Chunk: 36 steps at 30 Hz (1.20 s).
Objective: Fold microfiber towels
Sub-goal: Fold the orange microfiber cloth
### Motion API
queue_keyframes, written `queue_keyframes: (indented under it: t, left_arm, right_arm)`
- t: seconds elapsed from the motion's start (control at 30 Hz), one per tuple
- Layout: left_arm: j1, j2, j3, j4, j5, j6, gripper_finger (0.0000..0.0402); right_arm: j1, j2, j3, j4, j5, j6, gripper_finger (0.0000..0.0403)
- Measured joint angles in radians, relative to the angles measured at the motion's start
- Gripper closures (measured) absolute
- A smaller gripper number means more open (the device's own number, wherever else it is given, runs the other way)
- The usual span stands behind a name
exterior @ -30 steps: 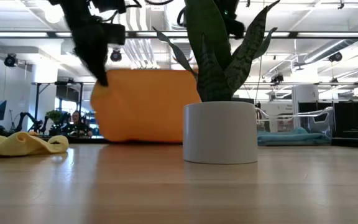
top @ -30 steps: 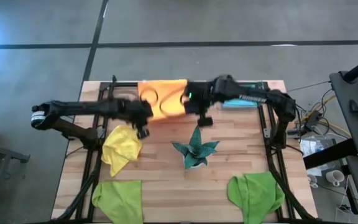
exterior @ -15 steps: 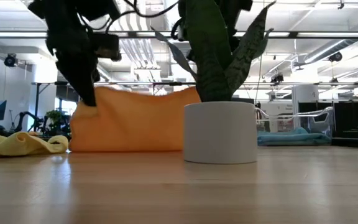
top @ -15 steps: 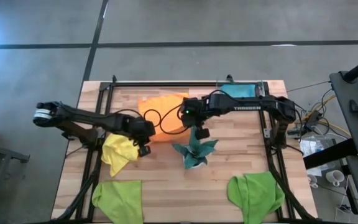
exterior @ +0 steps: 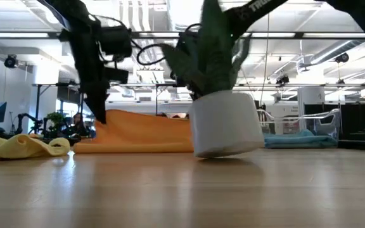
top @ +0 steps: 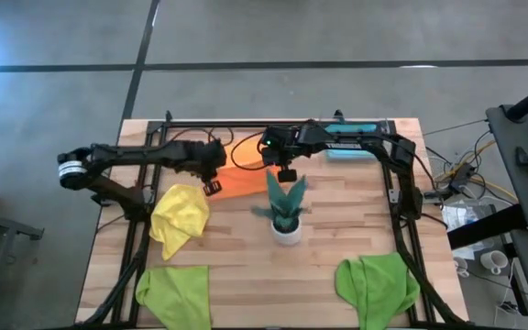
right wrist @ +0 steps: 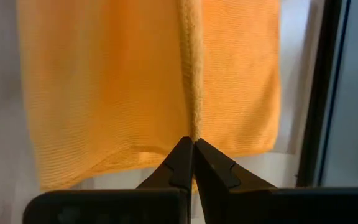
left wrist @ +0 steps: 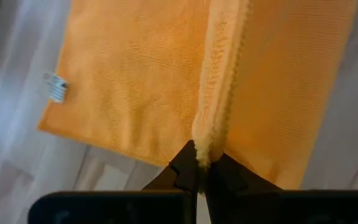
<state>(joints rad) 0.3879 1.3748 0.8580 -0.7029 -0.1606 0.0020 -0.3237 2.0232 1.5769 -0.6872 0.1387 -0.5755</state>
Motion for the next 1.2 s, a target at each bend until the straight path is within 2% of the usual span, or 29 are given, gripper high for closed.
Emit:
queue_keyframes:
  t: [0.13,0.4,0.67,0.87,1.2]
  left_arm:
    - [0.033,0.045,0.029,-0.004,0.068,0.037,0.0402]
    - [0.072,0.075,0.073,-0.035,0.076,0.102,0.0402]
    - [0.204,0.151,0.082,0.015,0.077,0.179,0.0402]
    - [0.214,0.215,0.12,0.011,0.142,0.239,0.0402]
    - [0.224,0.247,0.143,0.068,0.098,0.287,0.0402]
  right_arm:
    - [-0.005,-0.013,0.018,-0.02,0.001,-0.009,0.0394]
    - [-0.029,-0.088,0.022,-0.002,-0.007,-0.035,0.0394]
    - [-0.091,0.014,0.022,0.084,-0.012,-0.058,0.0394]
    - [-0.098,0.092,0.022,0.101,-0.007,-0.09,0.0394]
    - [-0.123,0.118,0.022,0.151,-0.004,-0.112,0.0394]
